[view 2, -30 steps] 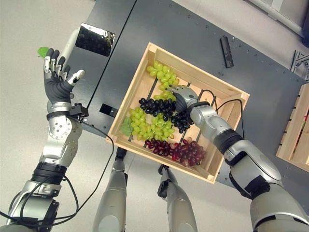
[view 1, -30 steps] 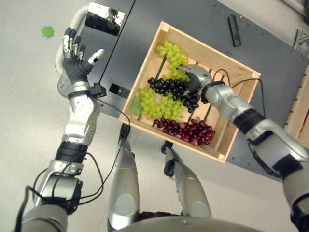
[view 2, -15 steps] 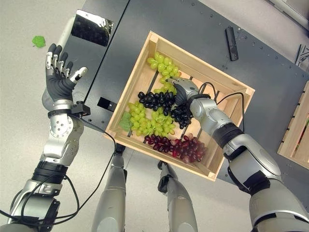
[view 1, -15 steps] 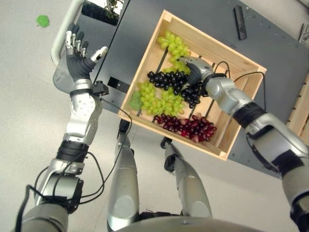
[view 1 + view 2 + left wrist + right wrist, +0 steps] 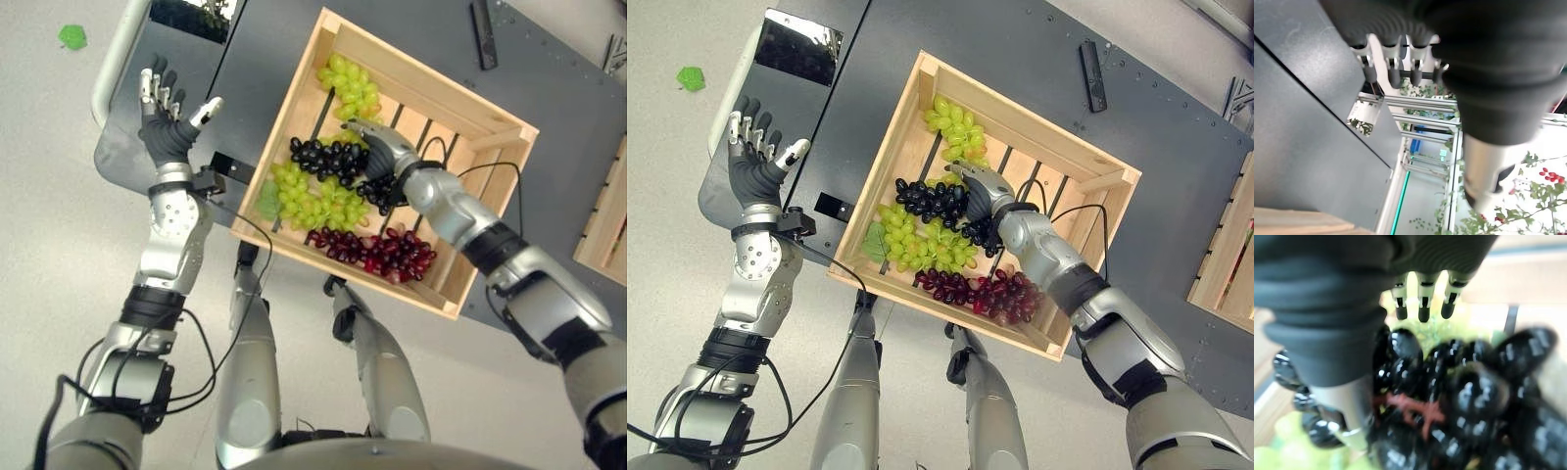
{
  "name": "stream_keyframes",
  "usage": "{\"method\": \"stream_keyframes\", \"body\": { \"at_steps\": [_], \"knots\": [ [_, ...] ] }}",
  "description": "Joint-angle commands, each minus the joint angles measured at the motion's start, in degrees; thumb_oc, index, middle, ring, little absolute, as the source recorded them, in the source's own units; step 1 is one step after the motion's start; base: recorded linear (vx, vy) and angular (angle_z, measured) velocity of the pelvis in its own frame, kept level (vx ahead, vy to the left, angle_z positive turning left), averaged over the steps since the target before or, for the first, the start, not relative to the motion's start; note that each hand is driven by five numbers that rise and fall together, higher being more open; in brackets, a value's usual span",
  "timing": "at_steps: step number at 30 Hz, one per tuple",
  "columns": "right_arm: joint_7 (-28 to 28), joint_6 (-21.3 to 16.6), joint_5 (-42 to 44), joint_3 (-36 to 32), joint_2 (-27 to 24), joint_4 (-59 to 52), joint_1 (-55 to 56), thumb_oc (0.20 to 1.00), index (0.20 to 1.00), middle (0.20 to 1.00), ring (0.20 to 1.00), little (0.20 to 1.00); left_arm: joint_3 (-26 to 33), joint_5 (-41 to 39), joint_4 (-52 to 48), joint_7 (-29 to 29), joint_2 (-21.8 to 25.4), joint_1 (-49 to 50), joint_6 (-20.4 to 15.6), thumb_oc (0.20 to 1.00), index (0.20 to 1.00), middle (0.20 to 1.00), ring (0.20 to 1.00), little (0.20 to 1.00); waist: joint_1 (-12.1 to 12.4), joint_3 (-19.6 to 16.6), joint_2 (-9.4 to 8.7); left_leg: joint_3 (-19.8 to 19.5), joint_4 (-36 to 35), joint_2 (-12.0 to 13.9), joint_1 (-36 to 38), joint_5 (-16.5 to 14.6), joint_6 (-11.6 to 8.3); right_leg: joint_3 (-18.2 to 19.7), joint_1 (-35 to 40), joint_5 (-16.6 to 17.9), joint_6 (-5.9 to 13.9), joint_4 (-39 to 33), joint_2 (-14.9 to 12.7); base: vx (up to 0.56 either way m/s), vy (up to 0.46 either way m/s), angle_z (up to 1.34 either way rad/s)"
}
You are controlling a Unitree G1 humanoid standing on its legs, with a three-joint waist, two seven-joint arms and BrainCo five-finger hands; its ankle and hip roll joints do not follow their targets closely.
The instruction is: Pick up the fruits from the basket on one side to the basket on the other side
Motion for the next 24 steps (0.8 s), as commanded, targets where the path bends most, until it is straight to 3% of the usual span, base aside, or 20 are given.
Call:
{"method": "stream_keyframes", "body": {
  "at_steps": [1, 24],
  "knots": [
    [5.6, -1.9, 2.1, 2.9, 2.1, -2.7, 8.3, 1.000, 1.000, 1.000, 1.000, 1.000, 2.5, 4.9, -6.7, 0.5, 1.5, 0.7, -1.5, 1.000, 1.000, 1.000, 1.000, 1.000, 0.0, 0.3, -2.38, 0.3, -0.4, -2.6, 0.5, -1.0, 1.80, 0.3, 1.4, -8.5, 5.98, 5.4, -1.7, 0.00, 0.000, 0.00],
    [5.8, -1.1, -1.6, -2.4, -0.9, -9.5, 14.9, 1.000, 1.000, 1.000, 1.000, 1.000, 3.5, 5.4, -6.9, 0.7, 0.6, 2.3, -0.9, 1.000, 1.000, 1.000, 1.000, 1.000, -1.4, 0.3, -4.56, 0.9, -1.2, -2.4, 1.3, -0.5, 1.91, 1.0, 2.5, -6.7, 6.28, 2.7, -1.1, 0.00, 0.000, 0.00]
  ]
}}
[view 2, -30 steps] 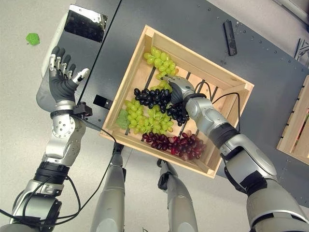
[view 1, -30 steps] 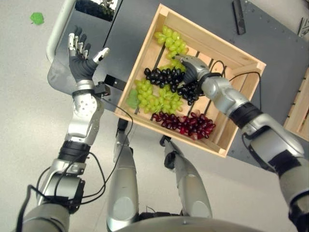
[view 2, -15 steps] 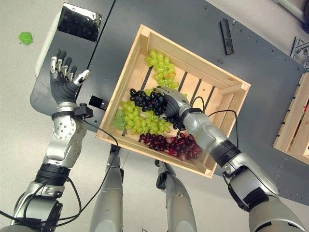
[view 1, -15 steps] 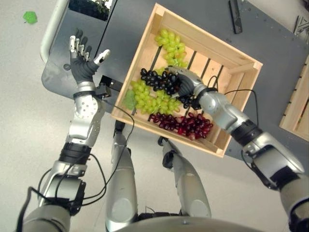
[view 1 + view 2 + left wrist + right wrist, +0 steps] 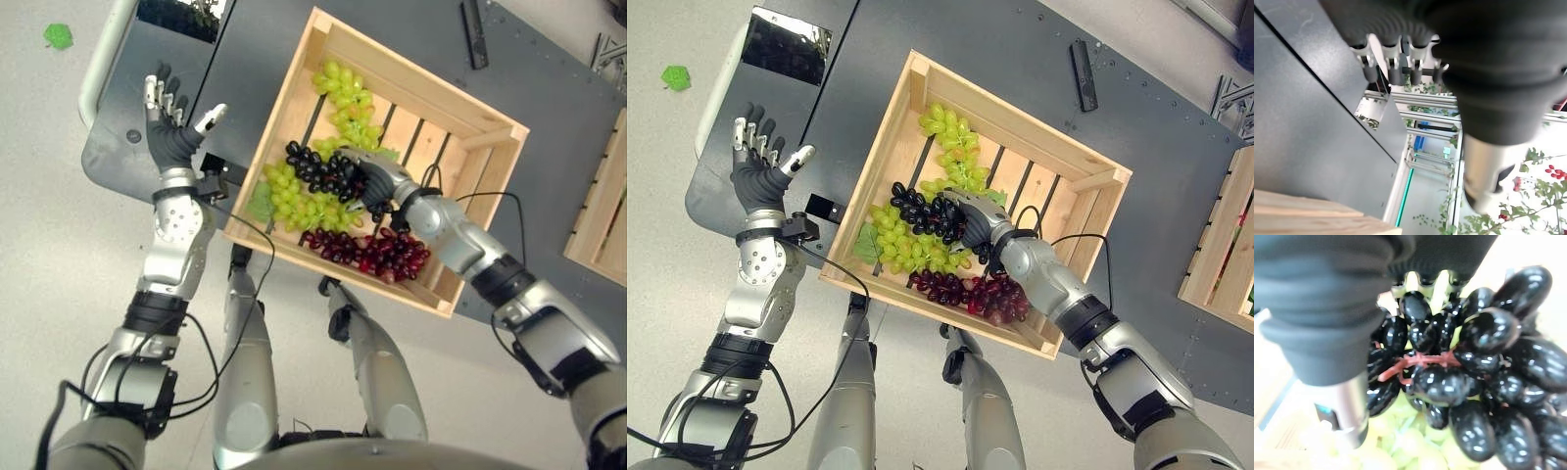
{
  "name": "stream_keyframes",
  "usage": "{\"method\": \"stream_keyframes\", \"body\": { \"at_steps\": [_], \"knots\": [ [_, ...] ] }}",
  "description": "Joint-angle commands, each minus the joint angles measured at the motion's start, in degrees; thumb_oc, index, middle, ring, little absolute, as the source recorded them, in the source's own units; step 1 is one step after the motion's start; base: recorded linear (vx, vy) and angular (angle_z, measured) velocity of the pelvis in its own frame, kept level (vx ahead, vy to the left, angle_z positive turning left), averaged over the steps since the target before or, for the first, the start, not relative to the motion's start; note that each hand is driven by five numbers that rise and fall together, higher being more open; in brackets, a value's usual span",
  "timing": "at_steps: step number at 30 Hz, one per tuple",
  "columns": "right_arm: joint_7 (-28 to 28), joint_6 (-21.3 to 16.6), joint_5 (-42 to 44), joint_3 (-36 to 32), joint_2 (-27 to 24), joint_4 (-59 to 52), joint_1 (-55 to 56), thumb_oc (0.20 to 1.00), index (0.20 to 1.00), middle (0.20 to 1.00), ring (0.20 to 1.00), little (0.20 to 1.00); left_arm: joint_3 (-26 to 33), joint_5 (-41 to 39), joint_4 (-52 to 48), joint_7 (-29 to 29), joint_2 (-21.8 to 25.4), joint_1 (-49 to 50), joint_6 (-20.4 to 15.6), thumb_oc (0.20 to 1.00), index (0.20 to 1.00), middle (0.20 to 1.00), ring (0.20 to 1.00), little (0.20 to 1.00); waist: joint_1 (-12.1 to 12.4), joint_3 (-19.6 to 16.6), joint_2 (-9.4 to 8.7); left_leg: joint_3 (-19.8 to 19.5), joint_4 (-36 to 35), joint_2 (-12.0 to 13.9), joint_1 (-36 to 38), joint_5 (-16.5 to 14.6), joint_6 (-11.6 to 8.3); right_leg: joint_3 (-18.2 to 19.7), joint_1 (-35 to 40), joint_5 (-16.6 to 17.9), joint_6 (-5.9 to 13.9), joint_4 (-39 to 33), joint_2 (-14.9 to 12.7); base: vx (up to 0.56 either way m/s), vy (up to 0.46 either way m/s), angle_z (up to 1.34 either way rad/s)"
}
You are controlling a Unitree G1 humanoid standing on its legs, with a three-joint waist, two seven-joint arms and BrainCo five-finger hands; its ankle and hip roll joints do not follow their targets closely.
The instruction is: Pick up the fruits from the basket on one side to the basket on the other side
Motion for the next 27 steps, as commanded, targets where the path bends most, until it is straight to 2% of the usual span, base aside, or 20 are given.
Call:
{"method": "stream_keyframes", "body": {
  "at_steps": [1, 9, 10, 11, 12, 18, 27],
  "knots": [
    [2.3, 0.1, -0.4, 0.7, -0.3, -1.6, 5.8, 1.000, 1.000, 1.000, 1.000, 1.000, 3.1, 3.2, -5.2, 0.1, 1.9, 0.6, -1.9, 1.000, 1.000, 1.000, 1.000, 1.000, 0.0, 0.5, -3.82, 1.0, -1.1, -2.5, 1.4, -0.5, 1.89, 0.9, 2.5, -6.5, 6.19, 2.7, -1.3, 0.00, 0.000, 0.00],
    [2.2, 1.1, -2.1, 1.6, 1.1, 1.1, 4.2, 1.000, 1.000, 1.000, 1.000, 1.000, 2.4, 3.2, -4.9, 0.2, 1.1, 0.9, -1.8, 1.000, 1.000, 1.000, 1.000, 1.000, 0.5, 0.5, -2.84, 0.6, -1.3, -2.7, 0.6, -0.3, 2.12, 1.0, 1.5, -6.4, 6.14, 2.7, -1.4, 0.00, 0.000, 0.00],
    [2.1, 1.3, -2.3, 1.9, 1.4, 1.8, 3.6, 0.793, 0.793, 0.793, 0.793, 0.793, 2.3, 3.2, -4.8, 0.3, 1.0, 0.9, -1.7, 1.000, 1.000, 1.000, 1.000, 1.000, 0.5, 0.5, -2.70, 0.7, -1.3, -2.8, 0.4, -0.3, 2.14, 1.0, 1.3, -6.4, 6.15, 2.7, -1.4, 0.00, 0.000, 0.00],
    [1.9, 1.6, -2.6, 2.1, 1.8, 2.4, 3.0, 0.438, 0.438, 0.438, 0.438, 0.438, 2.2, 3.2, -4.8, 0.3, 0.9, 0.8, -1.7, 1.000, 1.000, 1.000, 1.000, 1.000, 0.5, 0.5, -2.57, 0.7, -1.2, -2.8, 0.2, -0.3, 2.19, 1.0, 1.1, -6.3, 6.15, 2.8, -1.4, 0.00, 0.000, 0.00],
    [1.6, 1.9, -2.9, 2.4, 2.4, 3.3, 2.3, 0.200, 0.200, 0.200, 0.200, 0.200, 2.0, 3.3, -4.6, 0.4, 0.7, 0.8, -1.5, 1.000, 1.000, 1.000, 1.000, 1.000, 0.6, 0.5, -2.40, 0.7, -1.2, -2.9, -0.1, -0.3, 2.23, 1.0, 0.9, -6.3, 6.17, 2.8, -1.4, 0.00, 0.000, 0.00],
    [-0.4, 2.0, -2.7, 3.0, 5.4, 5.1, -0.6, 0.200, 0.200, 0.200, 0.200, 0.200, 1.1, 3.3, -5.0, 0.7, -0.5, 0.3, -1.4, 1.000, 1.000, 1.000, 1.000, 1.000, 0.9, 0.5, -1.70, 0.6, -1.5, -3.0, -0.6, 0.0, 2.40, 0.8, 0.2, -6.3, 6.29, 3.0, -1.7, 0.00, 0.000, 0.00],
    [-0.9, 2.0, -1.8, 3.7, 6.4, 5.5, -1.2, 0.200, 0.200, 0.200, 0.200, 0.200, 0.7, 3.2, -5.2, 1.3, -0.3, -0.3, -1.5, 1.000, 1.000, 1.000, 1.000, 1.000, 1.3, 0.5, -1.72, 0.1, -1.9, -3.2, -0.9, 0.2, 2.31, 0.4, 0.0, -6.4, 6.37, 3.3, -1.7, 0.00, 0.000, 0.00]
  ]
}}
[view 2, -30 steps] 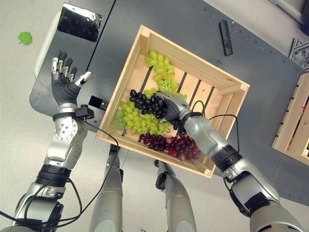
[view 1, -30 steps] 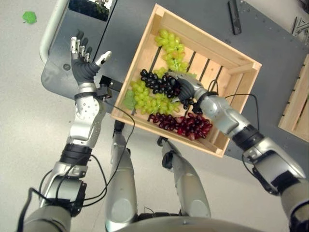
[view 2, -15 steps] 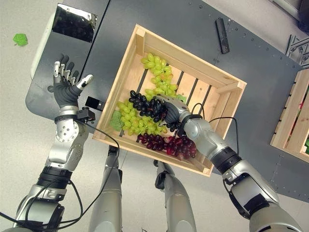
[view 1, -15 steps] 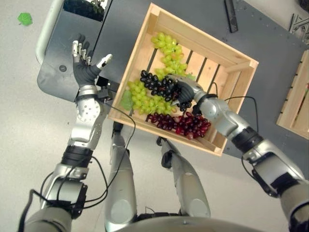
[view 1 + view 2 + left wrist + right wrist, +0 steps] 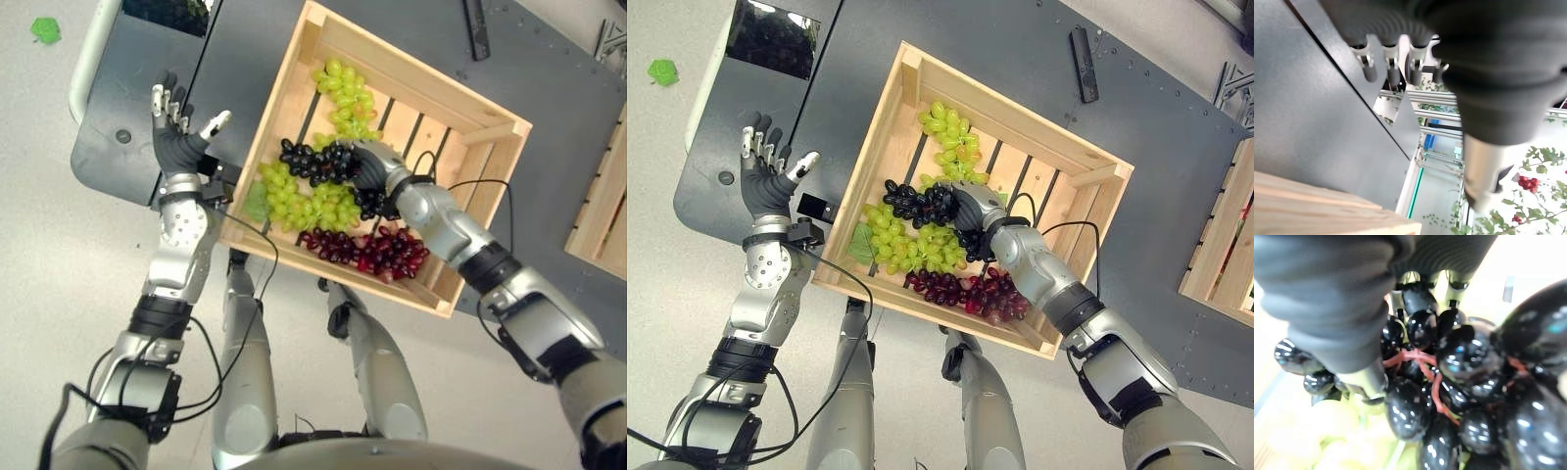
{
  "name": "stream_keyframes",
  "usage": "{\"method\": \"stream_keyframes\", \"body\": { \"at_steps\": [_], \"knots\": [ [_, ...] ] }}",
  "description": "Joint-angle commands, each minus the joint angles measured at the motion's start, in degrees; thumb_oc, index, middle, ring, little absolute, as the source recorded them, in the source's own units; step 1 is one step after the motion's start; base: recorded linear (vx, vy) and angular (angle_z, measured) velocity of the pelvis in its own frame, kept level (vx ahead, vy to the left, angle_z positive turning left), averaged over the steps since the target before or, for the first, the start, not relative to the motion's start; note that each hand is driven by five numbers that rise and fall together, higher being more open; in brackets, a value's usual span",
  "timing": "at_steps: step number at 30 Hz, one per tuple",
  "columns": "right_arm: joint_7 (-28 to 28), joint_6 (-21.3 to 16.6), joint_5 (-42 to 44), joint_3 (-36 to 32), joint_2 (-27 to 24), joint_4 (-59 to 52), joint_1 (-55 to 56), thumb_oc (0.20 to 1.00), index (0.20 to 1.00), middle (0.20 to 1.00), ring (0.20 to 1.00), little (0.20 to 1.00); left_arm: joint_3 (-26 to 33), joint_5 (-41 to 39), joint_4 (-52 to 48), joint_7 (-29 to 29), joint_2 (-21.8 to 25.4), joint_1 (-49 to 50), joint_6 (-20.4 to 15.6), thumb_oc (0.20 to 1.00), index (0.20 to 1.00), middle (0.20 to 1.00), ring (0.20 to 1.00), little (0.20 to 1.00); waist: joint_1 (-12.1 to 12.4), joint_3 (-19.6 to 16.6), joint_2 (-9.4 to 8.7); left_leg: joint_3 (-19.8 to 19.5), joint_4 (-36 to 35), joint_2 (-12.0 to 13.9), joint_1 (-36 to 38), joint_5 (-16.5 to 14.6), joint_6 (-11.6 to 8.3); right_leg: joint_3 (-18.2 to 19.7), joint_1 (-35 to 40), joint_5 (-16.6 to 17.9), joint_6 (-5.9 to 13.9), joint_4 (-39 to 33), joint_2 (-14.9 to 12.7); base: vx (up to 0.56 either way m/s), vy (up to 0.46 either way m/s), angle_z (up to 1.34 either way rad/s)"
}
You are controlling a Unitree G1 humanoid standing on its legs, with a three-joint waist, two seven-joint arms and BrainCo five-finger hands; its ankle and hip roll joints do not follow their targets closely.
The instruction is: Pick up the fruits from the basket on one side to the basket on the other side
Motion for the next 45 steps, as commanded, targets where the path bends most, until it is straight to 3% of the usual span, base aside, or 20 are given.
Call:
{"method": "stream_keyframes", "body": {
  "at_steps": [1, 8, 12, 16, 20, 26, 28, 36, 45],
  "knots": [
    [1.2, -0.4, 0.9, 3.7, 2.9, 1.3, 4.0, 0.200, 0.200, 0.200, 0.200, 0.200, 0.9, 3.1, -5.0, 0.7, 1.1, -0.5, -2.2, 1.000, 1.000, 1.000, 1.000, 1.000, 2.1, 0.5, -1.72, 0.1, -1.4, -3.1, 0.6, -0.3, 2.31, 0.6, 1.4, -6.9, 6.40, 3.9, -1.7, 0.00, 0.000, 0.00],
    [1.2, 0.0, 2.2, 3.4, 3.3, 2.0, 3.7, 0.200, 0.200, 0.200, 0.200, 0.200, 0.7, 3.1, -4.9, 0.7, 1.0, -0.6, -1.9, 1.000, 1.000, 1.000, 1.000, 1.000, 2.2, 0.5, -1.53, -0.2, -1.2, -3.1, 0.1, -0.3, 2.46, 0.5, 0.8, -7.2, 6.34, 4.6, -1.8, 0.00, 0.000, 0.00],
    [4.4, -0.1, 10.5, 4.0, 4.7, 3.2, 4.1, 0.200, 0.200, 0.200, 0.200, 0.200, 0.2, 3.1, -4.6, 0.0, 1.0, -1.3, -1.8, 1.000, 1.000, 1.000, 1.000, 1.000, 2.3, 0.5, -1.41, -0.2, -1.5, -3.2, 0.4, 0.0, 2.40, 0.4, 0.8, -7.4, 6.26, 4.9, -1.9, 0.00, 0.000, 0.00],
    [10.9, -2.1, 37.1, 4.8, 6.3, 3.4, 5.7, 0.200, 0.200, 0.200, 0.200, 0.200, -1.4, 2.6, -4.3, -2.9, 1.3, -3.1, -2.1, 1.000, 1.000, 1.000, 1.000, 1.000, 2.9, 0.5, -0.93, -0.4, -2.3, -3.3, 1.5, 0.6, 2.20, 0.1, 1.6, -7.2, 6.29, 4.9, -2.1, 0.00, 0.000, 0.00],
    [17.8, -2.2, 59.1, 7.8, 4.4, 0.0, 7.1, 0.200, 0.200, 0.200, 0.200, 0.200, -3.1, 1.1, -4.1, -6.3, 2.4, -4.3, -3.8, 1.000, 1.000, 1.000, 1.000, 1.000, 4.3, 0.5, -0.18, -0.6, -2.4, -3.6, 3.6, 0.6, 1.90, -0.3, 4.0, -7.2, 6.48, 5.1, -2.6, 0.00, -0.003, 0.01],
    [20.8, -2.1, 73.5, 5.2, 4.1, -1.9, 13.0, 0.200, 0.200, 0.200, 0.200, 0.200, -2.3, -1.3, -5.6, -9.2, 2.4, -2.8, -5.5, 1.000, 1.000, 1.000, 1.000, 1.000, 5.9, 0.5, 2.10, -0.6, -2.8, -4.3, 7.6, 0.4, 1.93, -1.0, 8.4, -7.3, 6.86, 5.1, -3.5, 0.00, -0.011, 0.08],
    [20.8, -2.0, 73.5, 5.2, 4.1, -1.9, 13.1, 0.200, 0.200, 0.200, 0.200, 0.200, -2.3, -1.3, -5.6, -9.2, 2.4, -2.7, -5.5, 1.000, 1.000, 1.000, 1.000, 1.000, 5.9, 0.5, 2.13, -0.6, -2.9, -4.3, 7.7, 0.4, 1.93, -1.0, 8.5, -7.3, 6.86, 5.1, -3.5, 0.00, -0.006, 0.09],
    [22.5, -1.1, 83.0, -2.8, 4.5, -7.1, 24.1, 0.200, 0.200, 0.200, 0.200, 0.200, 2.3, -2.0, -9.1, -12.7, 1.9, 4.4, -5.1, 1.000, 1.000, 1.000, 1.000, 1.000, 6.8, 0.5, 5.15, -1.0, -6.1, -4.5, 15.2, 1.4, 1.89, -2.0, 15.8, -7.4, 6.91, 3.4, -4.2, -0.01, 0.004, 0.12],
    [22.6, -0.9, 84.8, -11.5, 1.9, -12.2, 33.0, 0.200, 0.200, 0.200, 0.200, 0.200, 6.3, -4.1, -9.9, -16.2, -0.7, 12.0, -4.5, 1.000, 1.000, 1.000, 1.000, 1.000, 5.1, -5.1, 6.82, -0.9, -7.2, -5.3, 19.8, 0.6, 2.27, -2.6, 20.5, -8.0, 6.96, 2.8, -5.1, 0.04, 0.026, 0.07]
  ]
}}
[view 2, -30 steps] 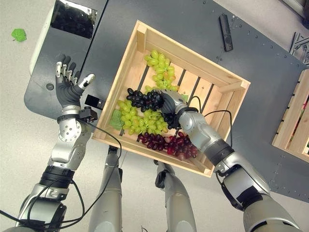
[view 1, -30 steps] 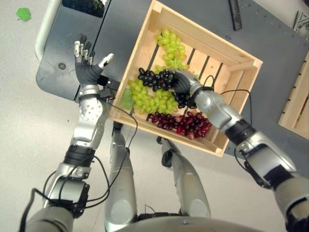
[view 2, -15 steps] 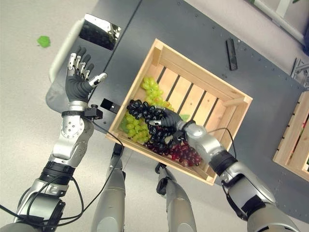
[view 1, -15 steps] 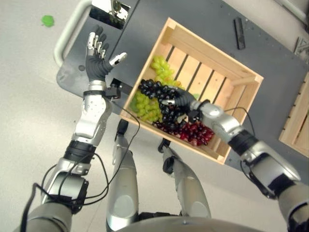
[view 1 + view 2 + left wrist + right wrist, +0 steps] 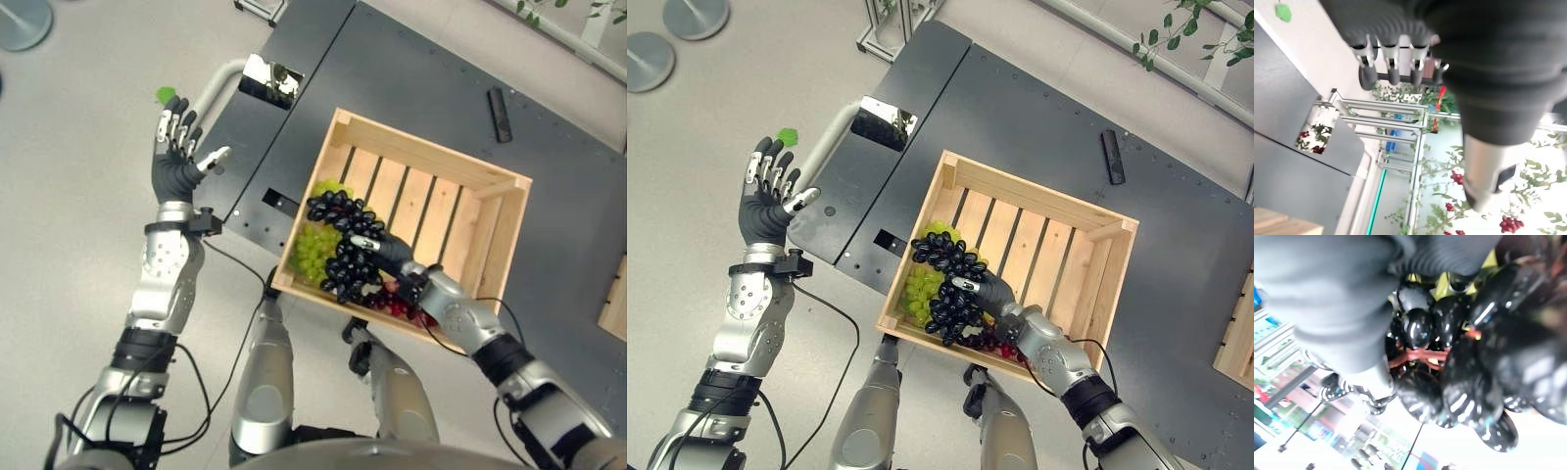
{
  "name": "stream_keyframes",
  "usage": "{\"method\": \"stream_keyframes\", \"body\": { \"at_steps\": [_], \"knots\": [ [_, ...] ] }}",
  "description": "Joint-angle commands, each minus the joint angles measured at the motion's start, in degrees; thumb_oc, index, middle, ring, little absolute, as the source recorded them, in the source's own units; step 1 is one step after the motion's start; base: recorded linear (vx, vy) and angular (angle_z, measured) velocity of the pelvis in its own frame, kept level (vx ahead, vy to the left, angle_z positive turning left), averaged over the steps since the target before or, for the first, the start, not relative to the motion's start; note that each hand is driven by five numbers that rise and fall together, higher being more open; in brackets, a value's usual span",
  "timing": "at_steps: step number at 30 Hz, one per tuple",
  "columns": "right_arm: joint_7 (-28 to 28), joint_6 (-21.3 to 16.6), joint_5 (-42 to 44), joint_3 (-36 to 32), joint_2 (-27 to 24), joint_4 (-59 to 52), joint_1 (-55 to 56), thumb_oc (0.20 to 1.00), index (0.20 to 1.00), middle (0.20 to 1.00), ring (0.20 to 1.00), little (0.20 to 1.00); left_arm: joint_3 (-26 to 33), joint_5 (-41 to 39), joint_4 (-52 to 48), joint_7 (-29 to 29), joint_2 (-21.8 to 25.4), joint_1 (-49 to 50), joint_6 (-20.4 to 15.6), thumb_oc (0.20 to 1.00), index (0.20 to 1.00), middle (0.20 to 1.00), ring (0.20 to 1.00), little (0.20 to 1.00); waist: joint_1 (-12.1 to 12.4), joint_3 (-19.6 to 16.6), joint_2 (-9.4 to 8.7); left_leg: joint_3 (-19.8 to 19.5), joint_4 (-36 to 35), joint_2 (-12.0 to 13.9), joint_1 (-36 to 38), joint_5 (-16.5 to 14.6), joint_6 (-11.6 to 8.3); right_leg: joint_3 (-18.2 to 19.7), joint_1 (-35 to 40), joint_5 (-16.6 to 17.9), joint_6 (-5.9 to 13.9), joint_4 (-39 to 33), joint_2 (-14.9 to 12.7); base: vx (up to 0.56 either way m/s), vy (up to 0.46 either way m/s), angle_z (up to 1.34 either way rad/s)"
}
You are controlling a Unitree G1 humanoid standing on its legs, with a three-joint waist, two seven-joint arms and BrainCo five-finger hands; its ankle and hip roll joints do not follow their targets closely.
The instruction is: Pick up the fruits from the basket on one side to the basket on the other side
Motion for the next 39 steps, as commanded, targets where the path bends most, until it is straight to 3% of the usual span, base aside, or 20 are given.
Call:
{"method": "stream_keyframes", "body": {
  "at_steps": [1, 9, 14, 25, 39],
  "knots": [
    [3.9, -1.1, 4.0, -1.8, -0.4, -8.2, 3.8, 0.200, 0.200, 0.200, 0.200, 0.200, 1.9, -1.6, -3.8, -1.9, -1.3, 0.9, -2.5, 1.000, 1.000, 1.000, 1.000, 1.000, -1.5, -6.4, -0.20, 0.6, -0.9, -2.7, 0.8, -0.9, 1.08, 0.3, 2.2, -4.8, 4.27, 2.7, -1.6, 0.06, 0.052, 0.02],
    [4.6, -0.2, 1.3, -10.0, -6.7, -13.0, 7.6, 0.200, 0.200, 0.200, 0.200, 0.200, 4.9, -2.5, -3.7, -5.5, -1.5, 7.4, -0.9, 1.000, 1.000, 1.000, 1.000, 1.000, -3.6, -11.8, -0.46, 1.8, -2.4, -2.9, 4.8, -1.9, 2.03, 1.1, 5.1, -4.8, 4.52, 1.2, -1.6, 0.06, 0.036, 0.01],
    [3.9, -1.4, -0.7, -15.3, -11.3, -15.3, 7.4, 0.200, 0.200, 0.200, 0.200, 0.200, 6.2, -2.7, -4.5, -7.4, -0.7, 10.7, -0.2, 1.000, 1.000, 1.000, 1.000, 1.000, -4.5, -14.1, -0.58, 2.7, -2.9, -2.7, 7.3, -2.9, 2.21, 1.8, 7.0, -5.5, 4.64, 0.7, -1.2, 0.07, 0.025, -0.12],
    [-0.2, -3.7, -2.2, -22.9, -14.3, -14.7, 5.7, 0.200, 0.200, 0.200, 0.200, 0.200, 7.5, -3.9, -5.7, -8.9, 0.6, 15.0, 1.5, 1.000, 1.000, 1.000, 1.000, 1.000, -5.8, -19.6, -0.51, 4.3, -4.7, -1.9, 11.1, -3.7, 2.41, 2.8, 10.7, -5.7, 4.63, -2.0, 0.3, 0.07, 0.007, -0.07],
    [-2.2, -4.0, -4.9, -25.5, -14.0, -14.8, 6.3, 0.200, 0.200, 0.200, 0.200, 0.200, 7.2, -4.4, -6.9, -11.1, 1.2, 19.6, 4.0, 1.000, 1.000, 1.000, 1.000, 1.000, -6.0, -24.4, -0.88, 5.7, -6.6, -1.7, 15.3, -4.8, 2.97, 3.4, 15.1, -5.6, 4.47, -5.1, 1.1, 0.04, 0.002, -0.05]
  ]
}}
